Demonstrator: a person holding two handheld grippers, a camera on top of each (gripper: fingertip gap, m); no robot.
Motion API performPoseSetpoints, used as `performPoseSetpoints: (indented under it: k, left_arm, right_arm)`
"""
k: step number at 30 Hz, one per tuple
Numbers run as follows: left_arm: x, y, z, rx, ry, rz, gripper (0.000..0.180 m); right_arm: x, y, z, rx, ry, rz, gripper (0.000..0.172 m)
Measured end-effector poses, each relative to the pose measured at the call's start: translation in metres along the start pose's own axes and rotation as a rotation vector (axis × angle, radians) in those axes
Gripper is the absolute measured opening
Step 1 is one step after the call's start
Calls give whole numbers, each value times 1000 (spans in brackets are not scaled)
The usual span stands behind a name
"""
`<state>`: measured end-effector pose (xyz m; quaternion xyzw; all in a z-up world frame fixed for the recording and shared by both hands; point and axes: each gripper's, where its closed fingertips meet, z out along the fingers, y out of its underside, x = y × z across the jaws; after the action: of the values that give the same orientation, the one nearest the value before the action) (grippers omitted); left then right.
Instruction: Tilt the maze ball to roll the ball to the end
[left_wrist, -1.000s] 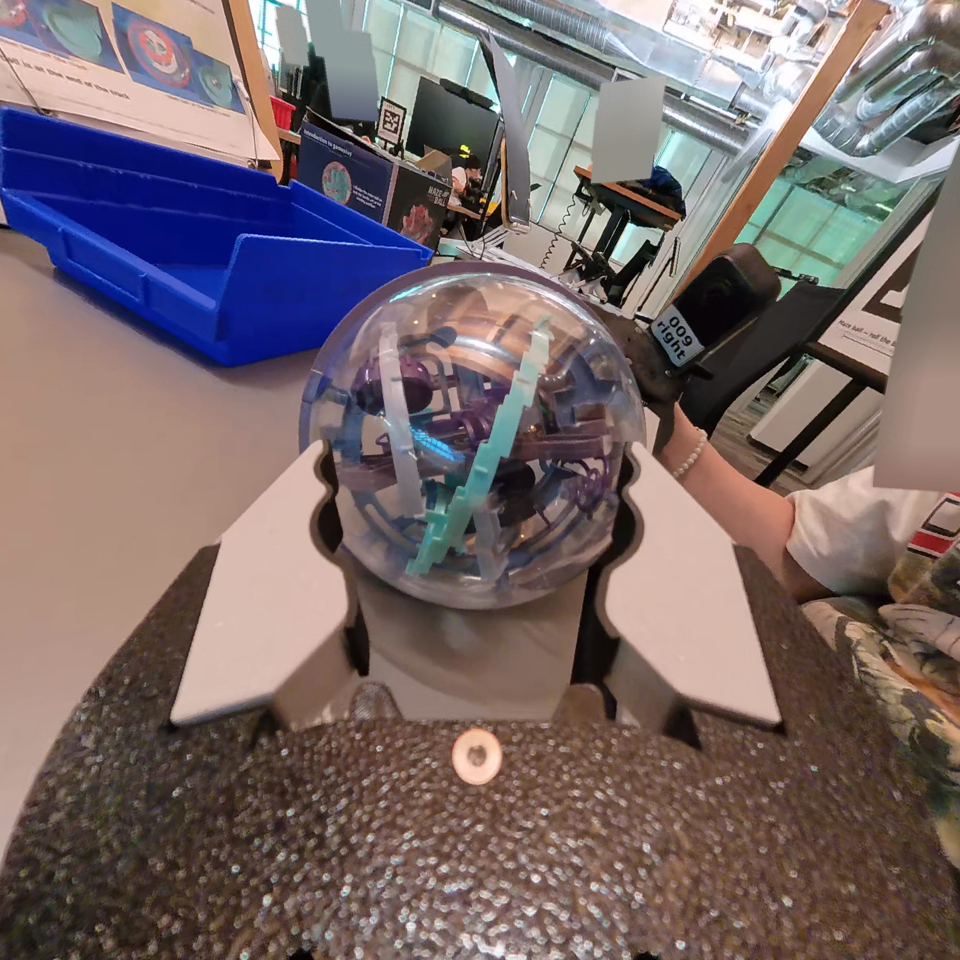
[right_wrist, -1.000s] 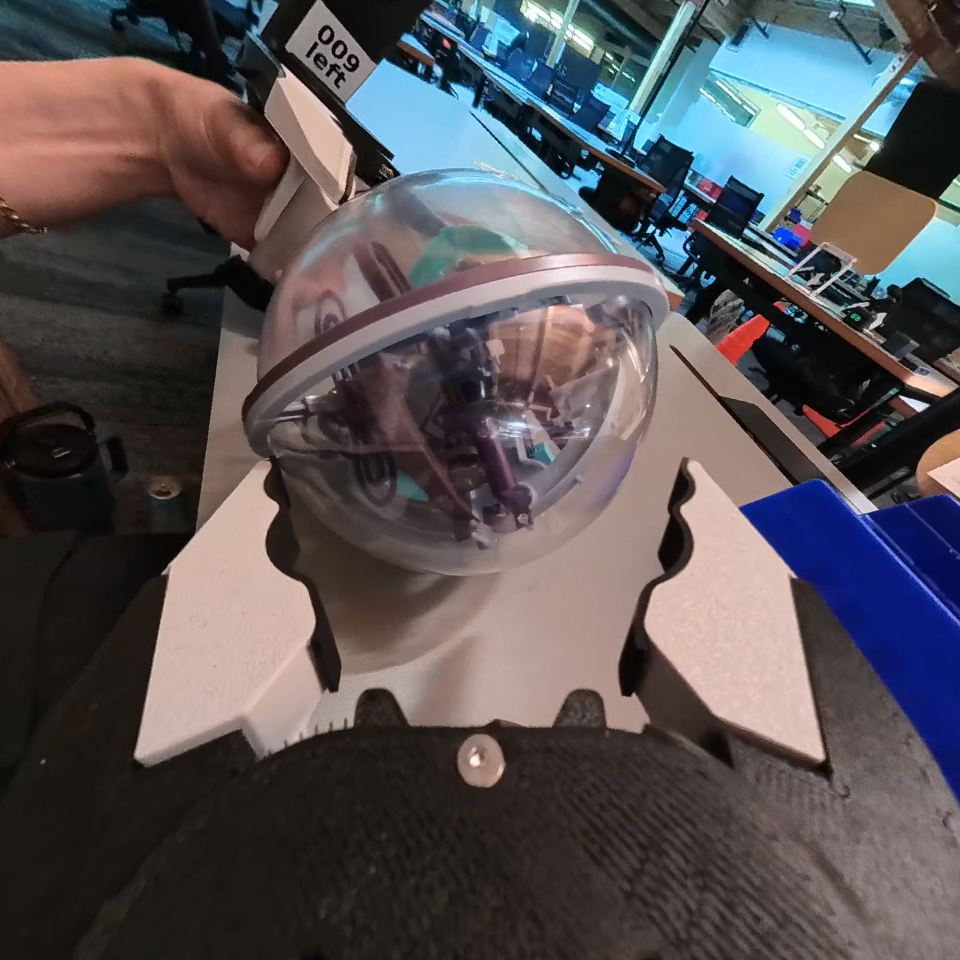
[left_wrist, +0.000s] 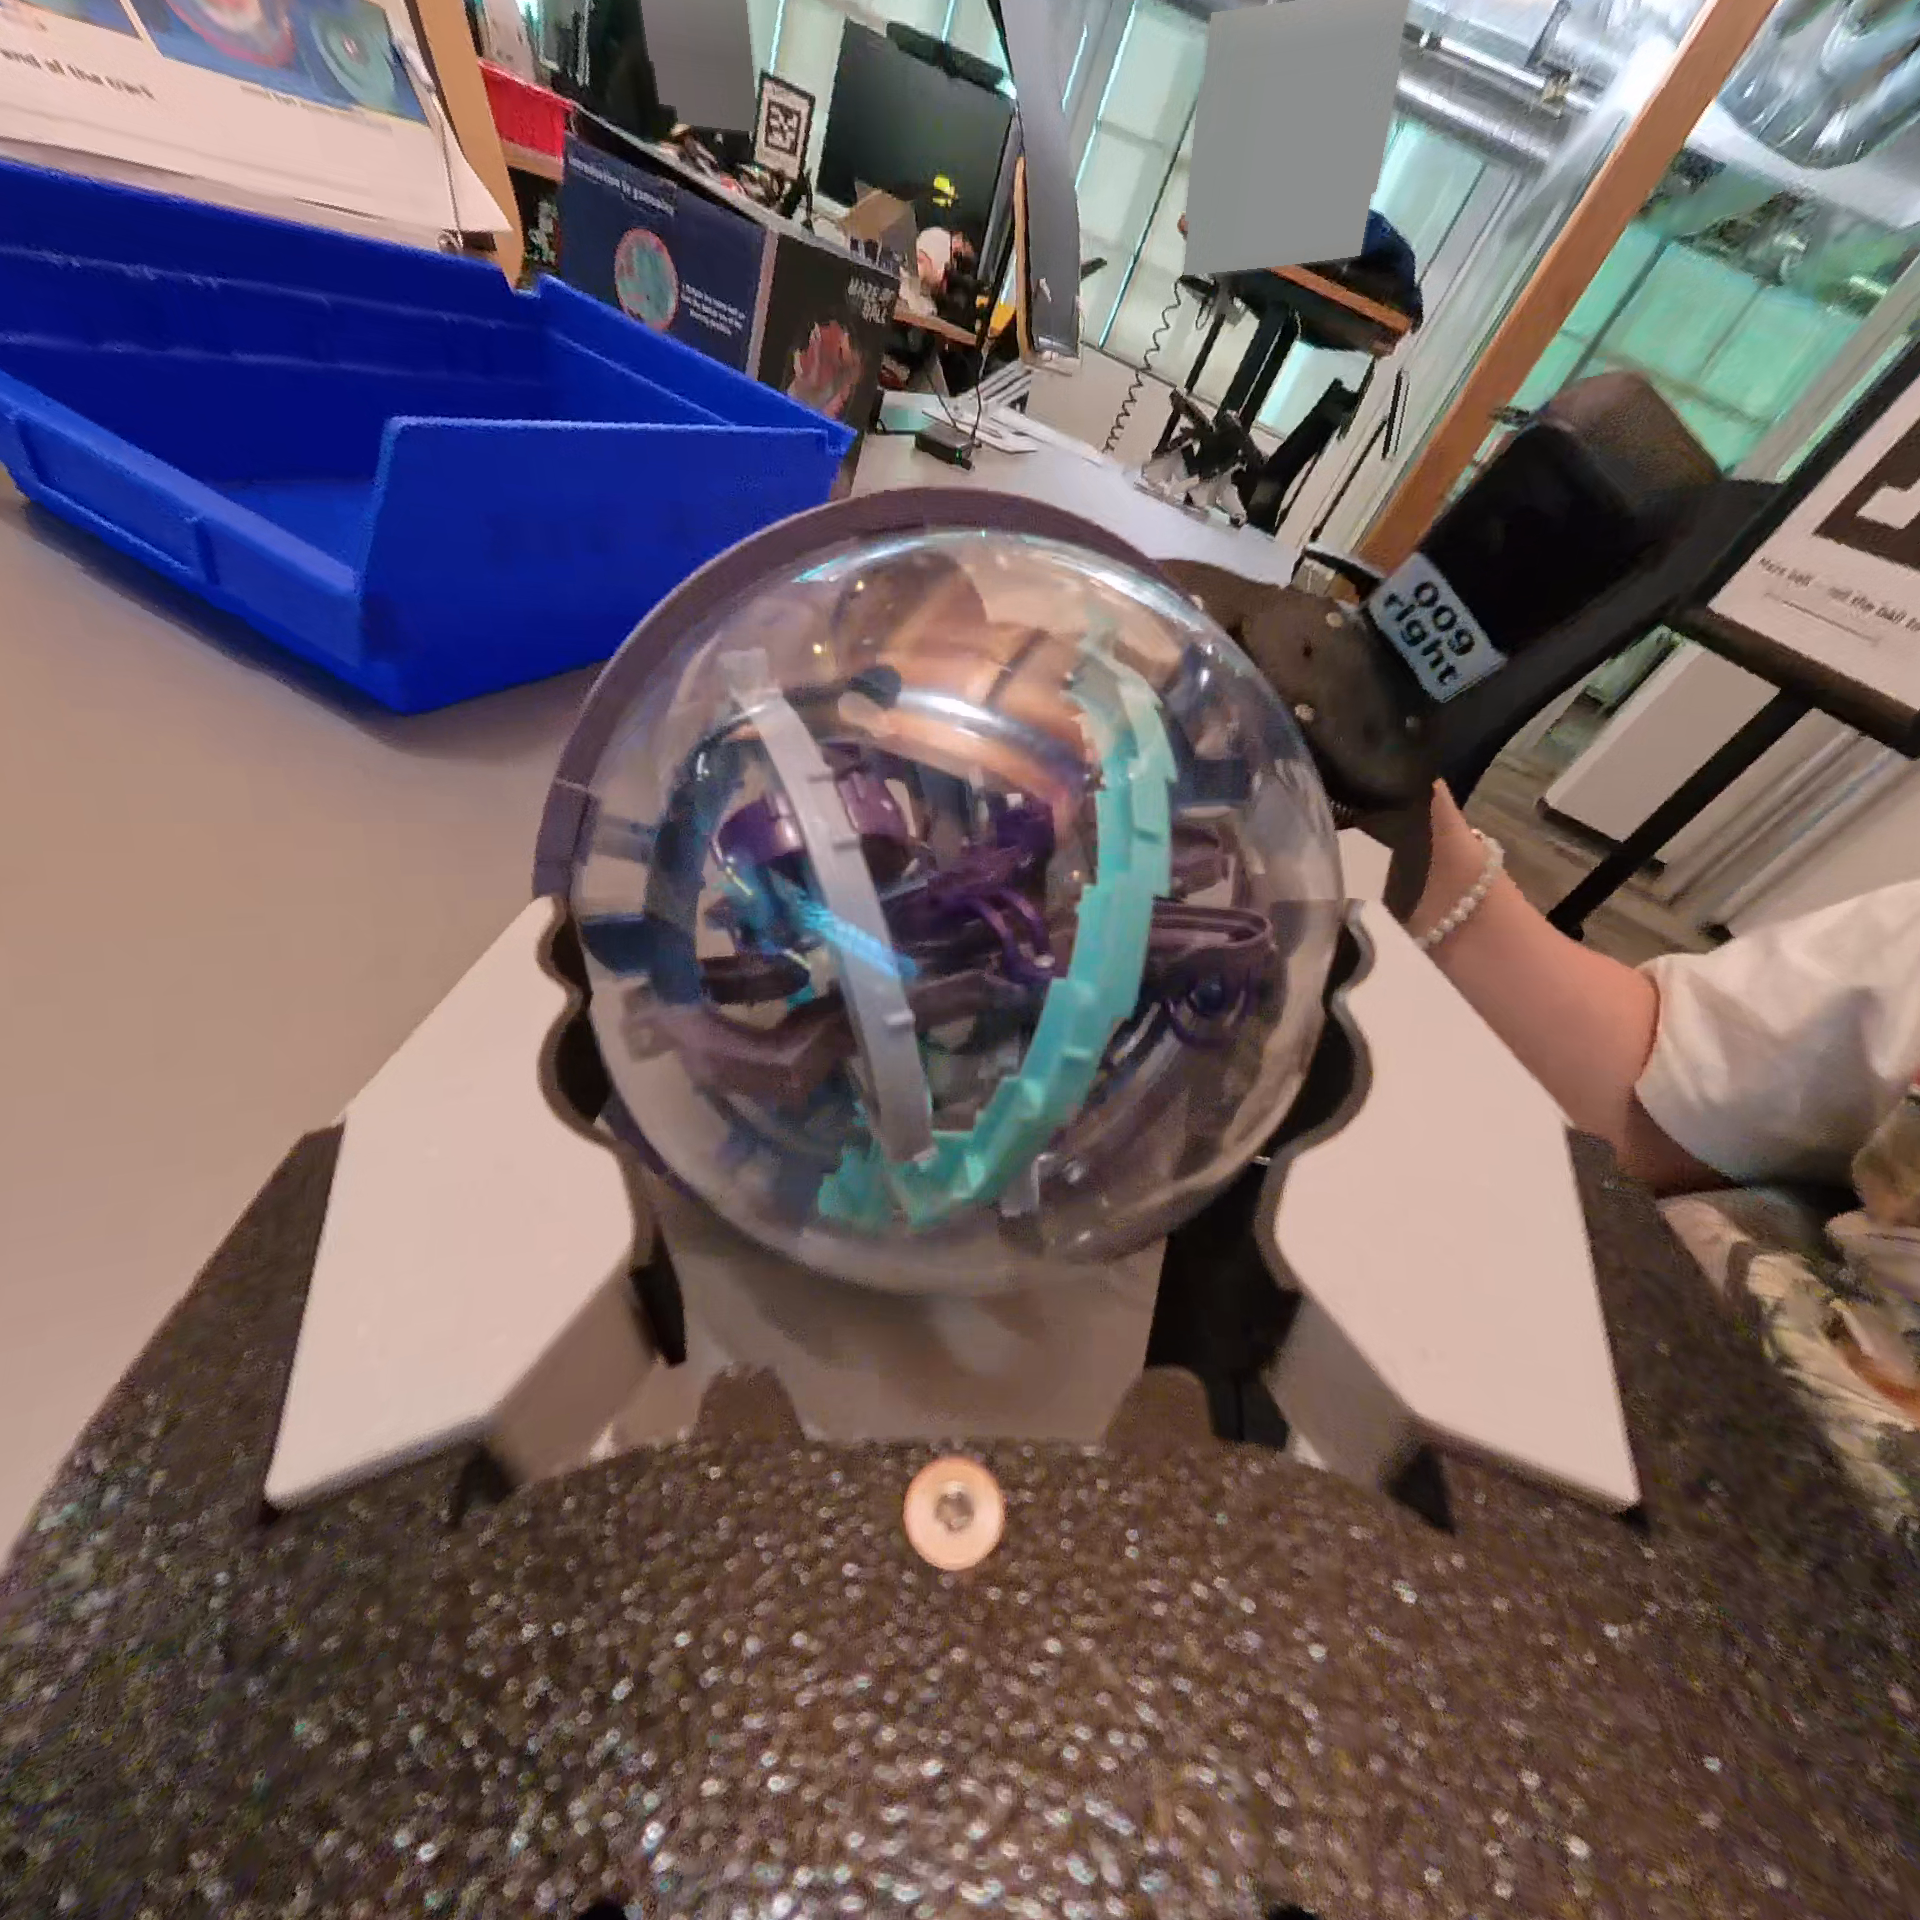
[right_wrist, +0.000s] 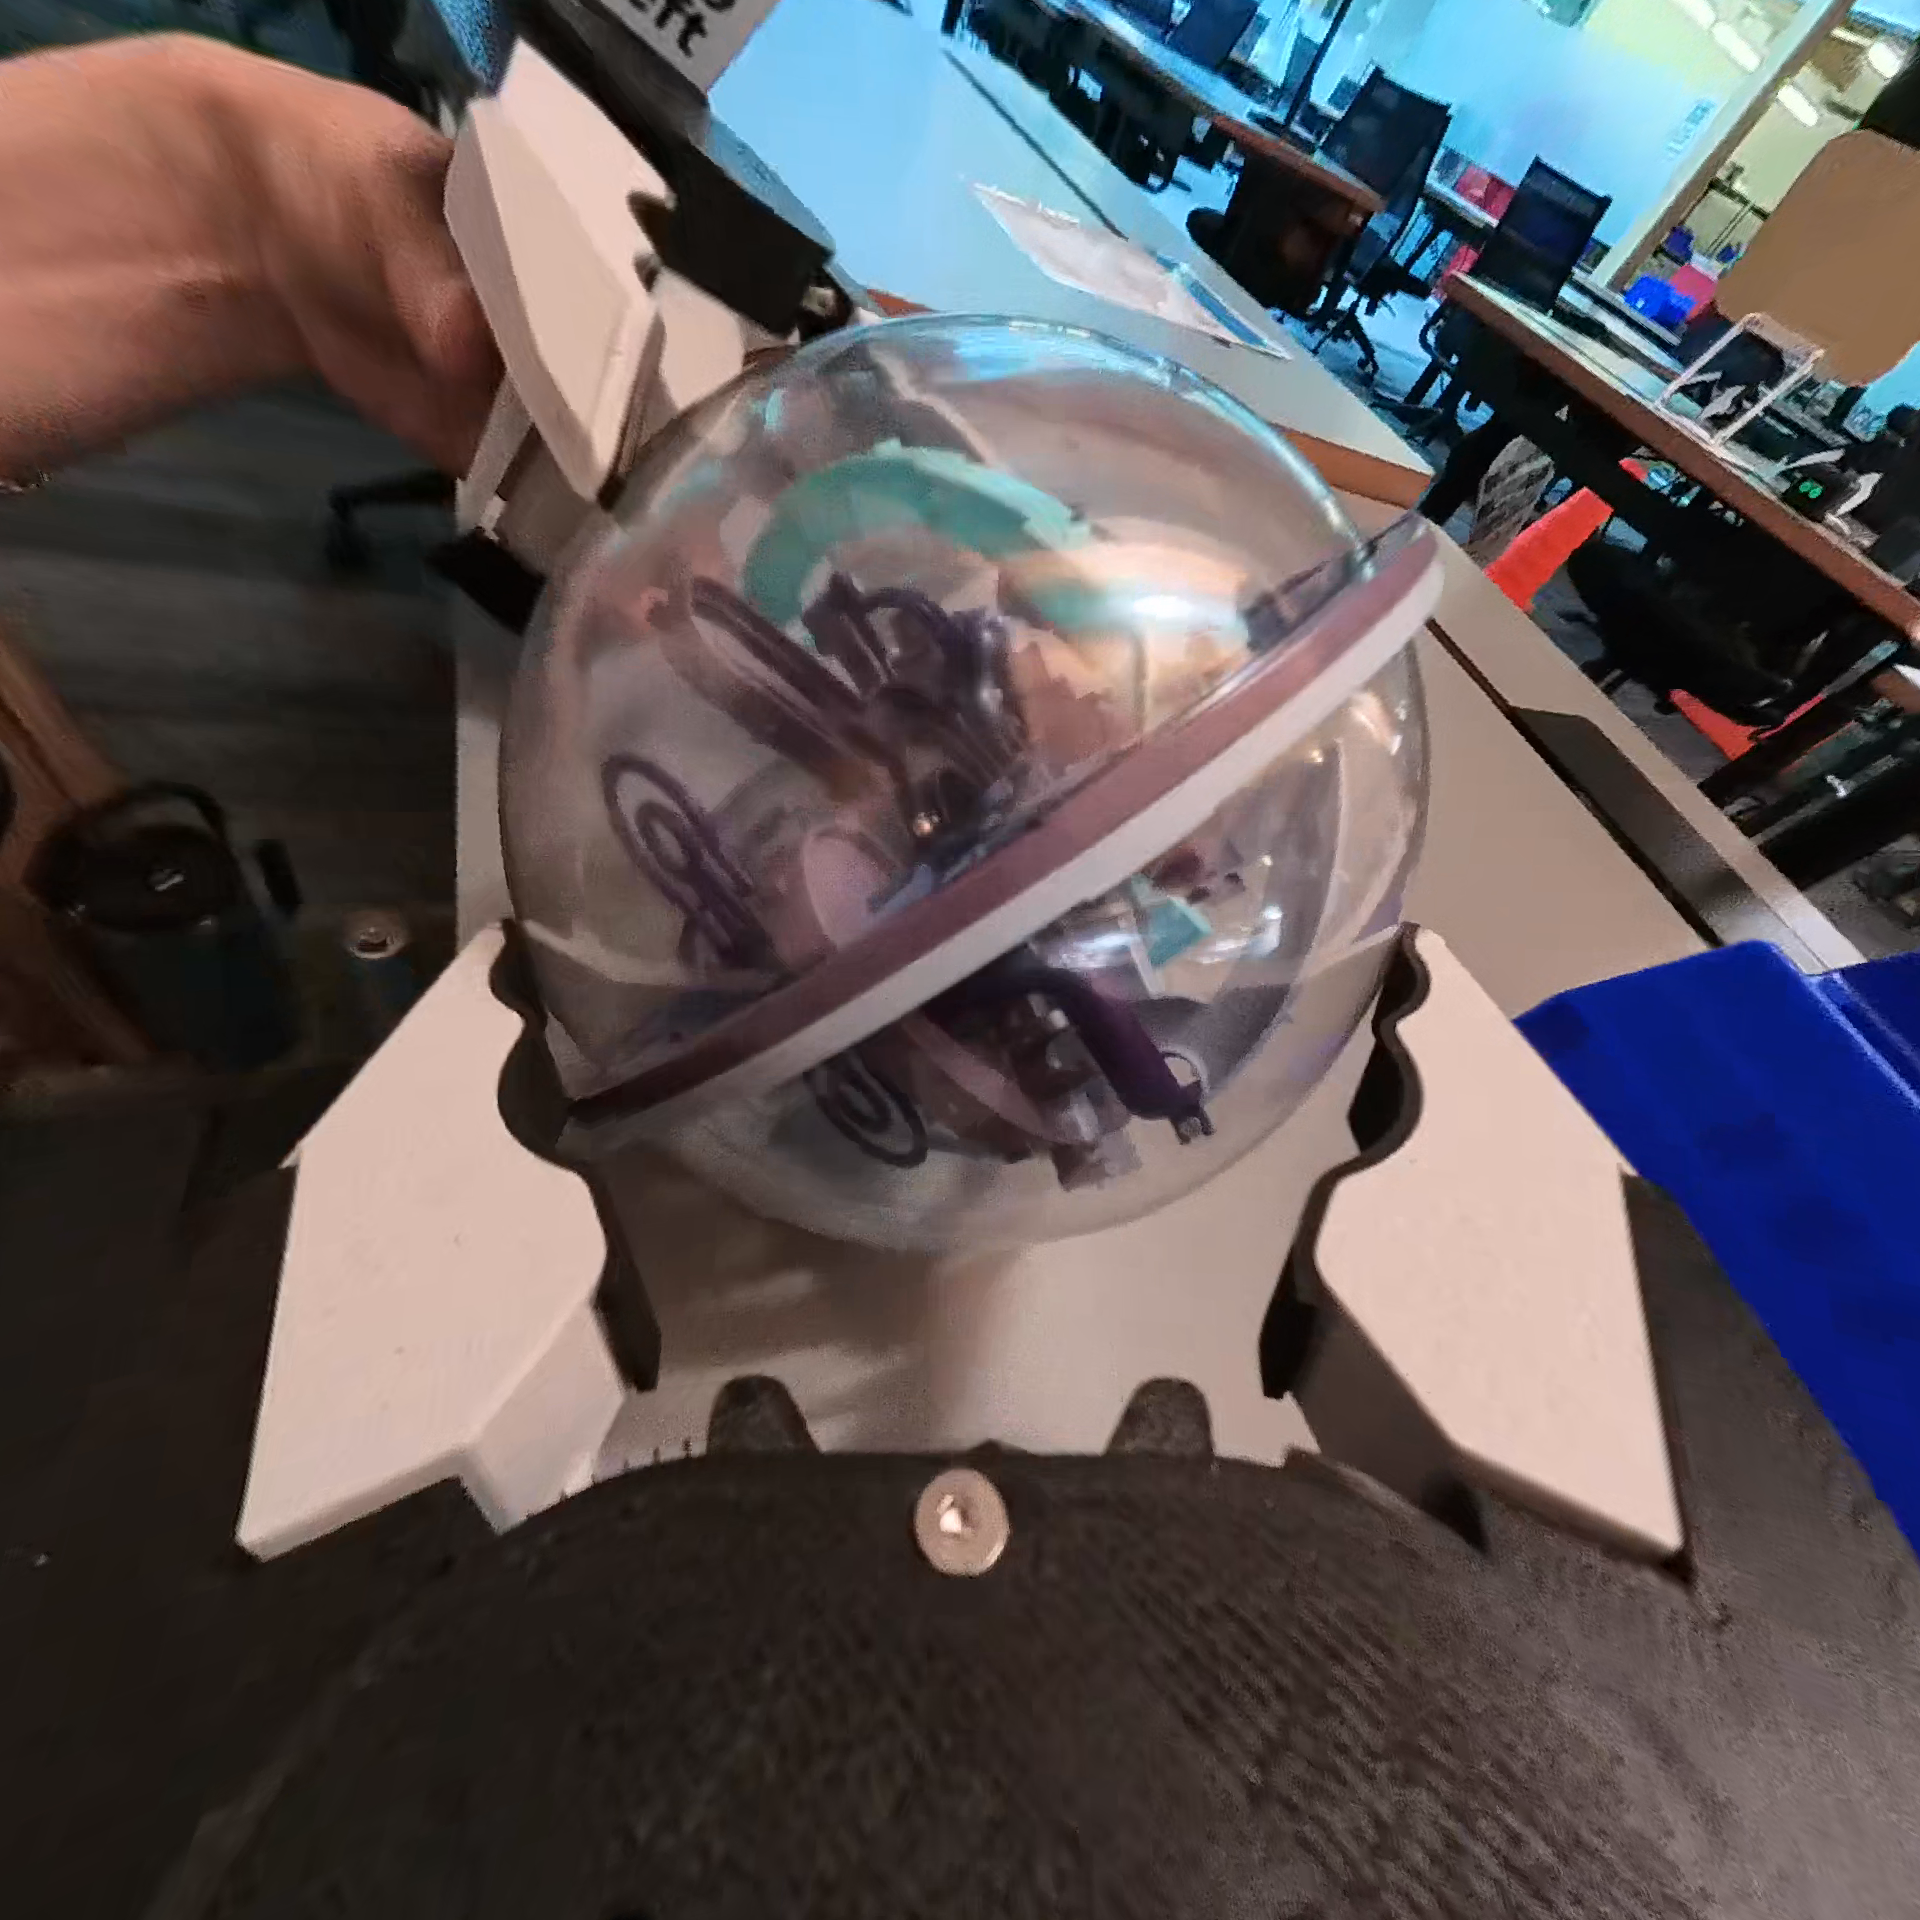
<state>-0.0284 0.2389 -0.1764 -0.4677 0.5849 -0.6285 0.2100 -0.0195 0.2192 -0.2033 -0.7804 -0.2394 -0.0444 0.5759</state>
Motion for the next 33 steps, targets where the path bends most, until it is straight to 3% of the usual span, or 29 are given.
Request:
performPoseSetpoints:
  k: [4,15,33]
  left_arm:
    - [-1,3,1,-9,-3,10,139]
    - [-10,5,0,54,43,-160,138]
    - [-12,5,3,83,81,-304,138]
  right_arm:
    - [1,-3,1,25,-7,7,152]
    - [9,-19,-3,190,-20,163,146]
    - [14,-32,-7,252,-30,154,141]
